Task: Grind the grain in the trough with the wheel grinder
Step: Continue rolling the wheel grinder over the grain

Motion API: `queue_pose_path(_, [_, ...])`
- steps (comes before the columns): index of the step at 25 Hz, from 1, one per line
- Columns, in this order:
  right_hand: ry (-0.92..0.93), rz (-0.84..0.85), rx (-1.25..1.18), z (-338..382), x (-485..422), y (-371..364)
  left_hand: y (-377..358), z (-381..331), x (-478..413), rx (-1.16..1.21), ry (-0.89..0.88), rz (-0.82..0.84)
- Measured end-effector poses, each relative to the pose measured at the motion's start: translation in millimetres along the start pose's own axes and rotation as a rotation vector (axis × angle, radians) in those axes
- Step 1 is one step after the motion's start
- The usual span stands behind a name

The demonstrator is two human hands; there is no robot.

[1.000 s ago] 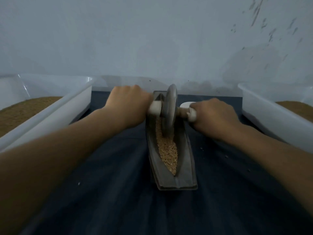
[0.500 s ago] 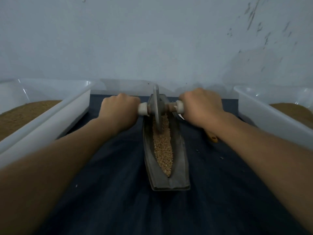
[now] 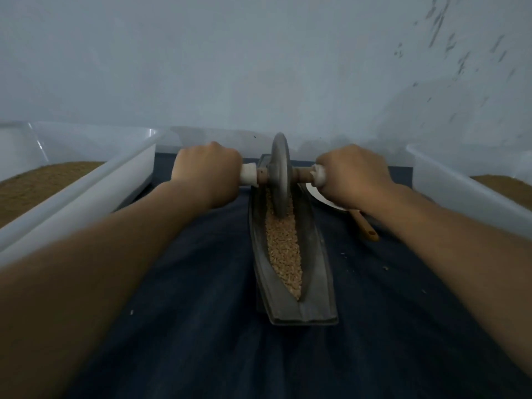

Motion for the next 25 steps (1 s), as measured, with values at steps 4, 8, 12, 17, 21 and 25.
queue_pose_path(4, [0.218,-0.325,0.06,0.8,82.5,23.3,11.3,6.9,82.5,-0.009,-0.203,-0.22])
queue_pose_path(8, [0.147,-0.362,0.018,-2.1,74.7,24.2,8.3,7.3,79.7,-0.065,-0.171,-0.194])
queue_pose_path(12, [-0.042,-0.074,0.01,-0.7,18.3,3.2,10.7,1.5,20.1,-0.029,0.029,-0.104])
queue_pose_path(17, [0.188,-0.373,0.045,-0.5,91.9,26.0,13.4,5.7,82.6,-0.068,-0.201,-0.22])
queue_pose_path(21, [0.17,-0.371,0.002,-8.9,86.2,17.2,12.7,9.9,71.8,-0.087,-0.205,-0.28])
queue_pose_path(25, [-0.027,-0.168,0.077,-1.2,13.2,9.0,-8.5,11.2,14.3,0.069,0.07,-0.098])
Point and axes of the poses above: each hand's wrist, its own x-axis away from the middle knuckle, its own y-axis out of the back of the hand, z = x × y, the point moved 9 cm from there along -x, towards the middle knuckle, and after that the axes turned 3 degrees about z, right-handed, at the moved point
